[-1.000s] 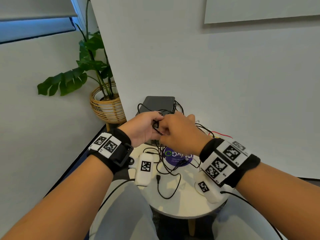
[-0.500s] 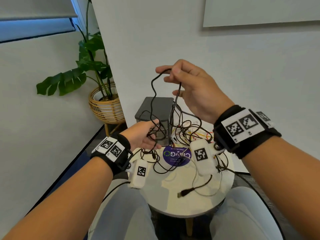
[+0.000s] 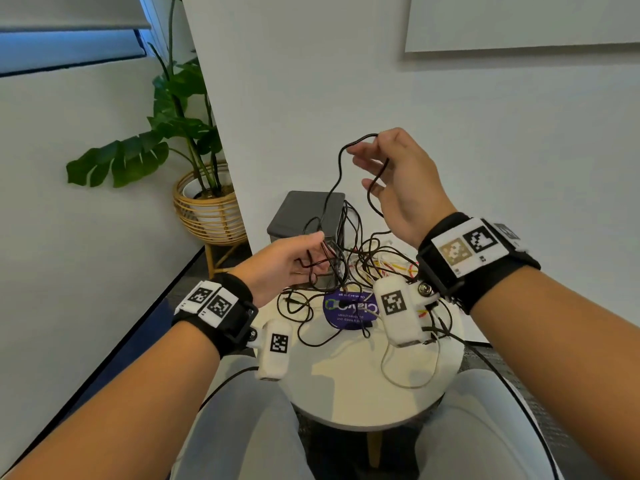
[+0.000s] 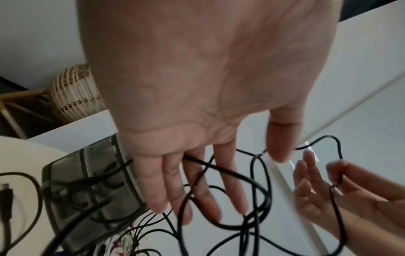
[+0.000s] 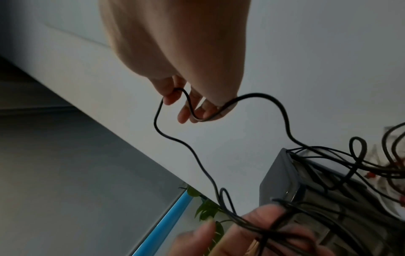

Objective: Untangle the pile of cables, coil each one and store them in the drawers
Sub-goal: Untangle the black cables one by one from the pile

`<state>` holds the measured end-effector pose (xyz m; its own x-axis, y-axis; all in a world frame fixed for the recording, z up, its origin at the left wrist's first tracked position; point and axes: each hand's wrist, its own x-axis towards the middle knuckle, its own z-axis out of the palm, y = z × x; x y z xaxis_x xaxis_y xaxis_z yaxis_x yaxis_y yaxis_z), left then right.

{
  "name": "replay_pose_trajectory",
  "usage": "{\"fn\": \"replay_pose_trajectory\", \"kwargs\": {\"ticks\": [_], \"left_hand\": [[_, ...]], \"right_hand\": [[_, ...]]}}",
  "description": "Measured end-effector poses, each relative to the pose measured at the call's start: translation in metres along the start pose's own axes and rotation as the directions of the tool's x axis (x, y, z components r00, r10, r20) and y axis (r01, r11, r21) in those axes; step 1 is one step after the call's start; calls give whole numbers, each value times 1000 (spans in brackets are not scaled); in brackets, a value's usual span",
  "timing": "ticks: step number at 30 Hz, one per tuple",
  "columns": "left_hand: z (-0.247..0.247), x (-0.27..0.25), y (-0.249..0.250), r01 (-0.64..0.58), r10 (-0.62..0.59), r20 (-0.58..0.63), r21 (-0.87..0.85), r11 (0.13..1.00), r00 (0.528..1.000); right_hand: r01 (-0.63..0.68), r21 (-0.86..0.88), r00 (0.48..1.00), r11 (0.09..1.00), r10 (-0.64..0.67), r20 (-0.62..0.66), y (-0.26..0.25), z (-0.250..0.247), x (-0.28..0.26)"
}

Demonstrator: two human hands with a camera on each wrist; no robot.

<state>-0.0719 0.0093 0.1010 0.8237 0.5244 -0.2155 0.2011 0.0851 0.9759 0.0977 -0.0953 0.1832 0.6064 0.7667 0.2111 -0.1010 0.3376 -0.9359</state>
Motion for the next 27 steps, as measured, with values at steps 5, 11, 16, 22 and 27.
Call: {"fn": "replay_pose_trajectory", "kwargs": {"ticks": [5,11,16,22,27], "left_hand": [[10,3,-7,-104,139,-85,330,938,987],[13,10,-11,-163,235,-180,343,925,955],[30,9,-4,-276,298,-210,128,953,931],[36,11,1,-317,386,-217,292,902,897],[24,16,6,-268,341,-221,300,915,914]], "right_hand": [[-138,425,990,894,127,55,-7,-7,2],[-202,354,973,913,229,-34,-7,-7,4],[-260,355,963,898,267,32,-6,-3,-1],[-123,-215,977,969,157,147,-9,4,-6],[354,-873,845,336,285,452,-4,-1,-7]]}}
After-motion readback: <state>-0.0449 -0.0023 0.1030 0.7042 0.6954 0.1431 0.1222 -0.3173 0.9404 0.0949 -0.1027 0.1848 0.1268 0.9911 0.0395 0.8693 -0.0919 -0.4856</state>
